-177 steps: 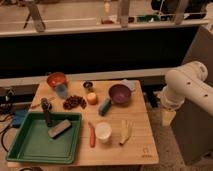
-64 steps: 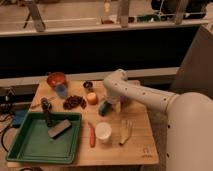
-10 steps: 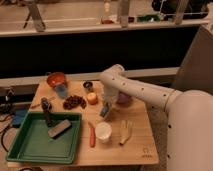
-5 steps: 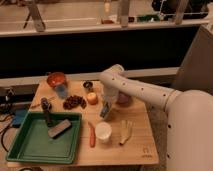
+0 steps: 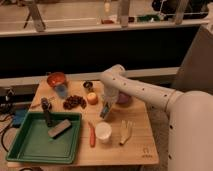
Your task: Place sponge in table surface
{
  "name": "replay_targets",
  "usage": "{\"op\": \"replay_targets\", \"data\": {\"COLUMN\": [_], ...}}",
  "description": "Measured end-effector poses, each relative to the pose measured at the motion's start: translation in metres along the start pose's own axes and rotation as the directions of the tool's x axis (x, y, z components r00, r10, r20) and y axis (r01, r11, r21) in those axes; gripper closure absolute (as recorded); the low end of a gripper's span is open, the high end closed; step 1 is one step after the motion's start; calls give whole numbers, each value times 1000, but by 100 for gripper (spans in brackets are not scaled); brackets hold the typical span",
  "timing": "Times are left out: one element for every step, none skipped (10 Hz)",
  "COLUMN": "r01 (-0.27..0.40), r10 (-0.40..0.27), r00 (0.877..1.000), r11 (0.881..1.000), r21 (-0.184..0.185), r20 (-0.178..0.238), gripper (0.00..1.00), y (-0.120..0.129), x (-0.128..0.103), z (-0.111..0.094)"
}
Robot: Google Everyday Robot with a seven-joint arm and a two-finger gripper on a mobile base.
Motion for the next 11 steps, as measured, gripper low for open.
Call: {"op": "replay_targets", "data": {"r01": [4, 10, 20, 29, 40, 49, 62, 77, 94, 105, 116], "r10": [-4, -11, -21, -29, -38, -46, -56, -68, -82, -91, -100], "r00": [1000, 1000, 1000, 1000, 999, 999, 998, 996, 994, 993, 992], "r11": [1000, 998, 996, 994, 991, 988, 983, 977, 971, 966, 962], "r21": [30, 58, 82, 103, 128, 150, 175, 198, 219, 234, 249], "r20": [12, 11, 6, -1, -12, -23, -36, -52, -66, -73, -75], "gripper": [100, 100, 100, 100, 100, 100, 100, 100, 100, 100, 100], "y": [2, 1, -1, -4, -6, -7, -8, -9, -10, -9, -8], "x": [0, -1, -4, -7, -11, -14, -19, -24, -30, -36, -41], "z": [-6, -17, -30, -45, -62, -78, -95, -112, -128, -140, -149]}}
